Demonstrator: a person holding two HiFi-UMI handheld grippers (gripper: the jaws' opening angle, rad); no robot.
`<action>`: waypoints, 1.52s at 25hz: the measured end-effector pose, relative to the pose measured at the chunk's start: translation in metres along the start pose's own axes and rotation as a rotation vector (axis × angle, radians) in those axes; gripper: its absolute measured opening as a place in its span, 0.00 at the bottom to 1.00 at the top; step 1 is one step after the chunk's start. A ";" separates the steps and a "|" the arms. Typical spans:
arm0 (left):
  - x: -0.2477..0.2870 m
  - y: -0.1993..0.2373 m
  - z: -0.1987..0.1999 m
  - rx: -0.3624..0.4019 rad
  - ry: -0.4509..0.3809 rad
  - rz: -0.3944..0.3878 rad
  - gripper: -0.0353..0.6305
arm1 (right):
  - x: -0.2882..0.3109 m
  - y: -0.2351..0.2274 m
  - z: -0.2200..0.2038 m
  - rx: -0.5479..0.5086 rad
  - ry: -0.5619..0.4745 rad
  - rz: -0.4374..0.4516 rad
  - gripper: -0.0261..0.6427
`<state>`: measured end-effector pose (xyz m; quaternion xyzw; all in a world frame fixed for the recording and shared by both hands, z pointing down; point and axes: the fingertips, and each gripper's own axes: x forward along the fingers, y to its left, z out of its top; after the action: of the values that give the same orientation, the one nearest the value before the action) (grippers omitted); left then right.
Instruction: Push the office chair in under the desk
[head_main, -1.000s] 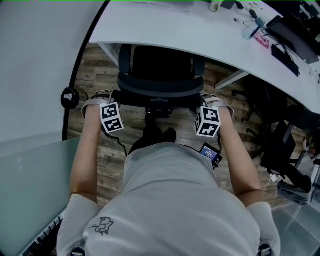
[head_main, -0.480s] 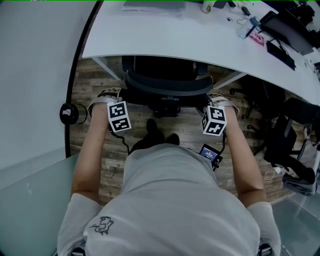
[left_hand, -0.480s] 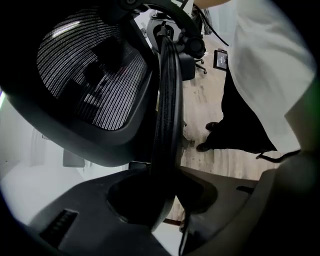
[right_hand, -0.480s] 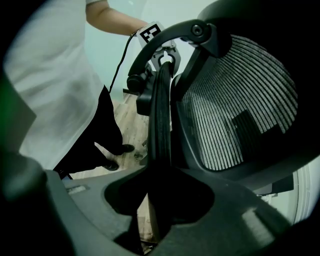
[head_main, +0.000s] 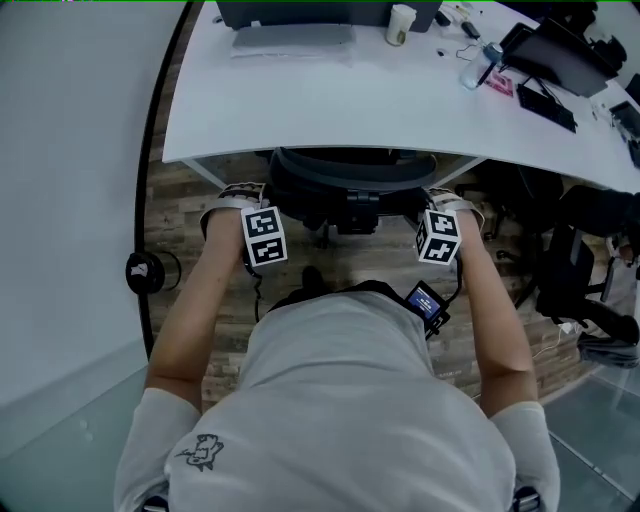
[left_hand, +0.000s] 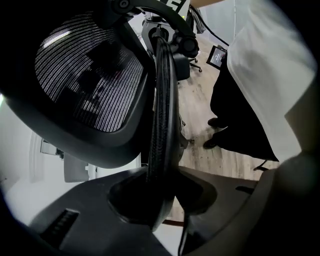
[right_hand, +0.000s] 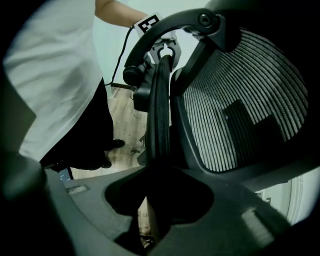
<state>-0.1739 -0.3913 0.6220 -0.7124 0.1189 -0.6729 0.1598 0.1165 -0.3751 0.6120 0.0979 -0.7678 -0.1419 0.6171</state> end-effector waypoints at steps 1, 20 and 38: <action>0.003 0.007 0.000 0.005 -0.003 0.000 0.23 | 0.002 -0.007 -0.001 0.001 0.003 -0.008 0.21; 0.042 0.095 0.038 -0.019 0.015 0.000 0.23 | 0.030 -0.104 -0.055 -0.048 0.003 -0.024 0.19; 0.056 0.125 0.055 -0.036 0.013 -0.010 0.23 | 0.039 -0.135 -0.077 -0.050 -0.056 -0.006 0.21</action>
<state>-0.1100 -0.5238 0.6230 -0.7112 0.1287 -0.6762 0.1426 0.1793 -0.5217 0.6170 0.0808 -0.7807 -0.1657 0.5971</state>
